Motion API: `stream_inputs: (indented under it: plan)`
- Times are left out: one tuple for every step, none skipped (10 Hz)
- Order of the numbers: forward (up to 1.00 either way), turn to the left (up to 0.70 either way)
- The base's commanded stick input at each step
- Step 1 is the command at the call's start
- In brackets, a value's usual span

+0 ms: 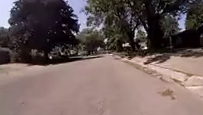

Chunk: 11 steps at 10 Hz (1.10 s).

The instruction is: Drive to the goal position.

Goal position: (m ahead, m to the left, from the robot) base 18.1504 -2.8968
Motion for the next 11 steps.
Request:
stream_inputs:
  plan:
    - [0.50,0.00]
    - [0.50,0.00]
    - [0.50,0.00]
    - [0.50,0.00]
    - [0.50,0.00]
    - [0.50,0.00]
    - [0.50,0.00]
    - [0.50,0.00]
    - [0.50,0.00]
    - [0.50,0.00]
    - [0.50,0.00]
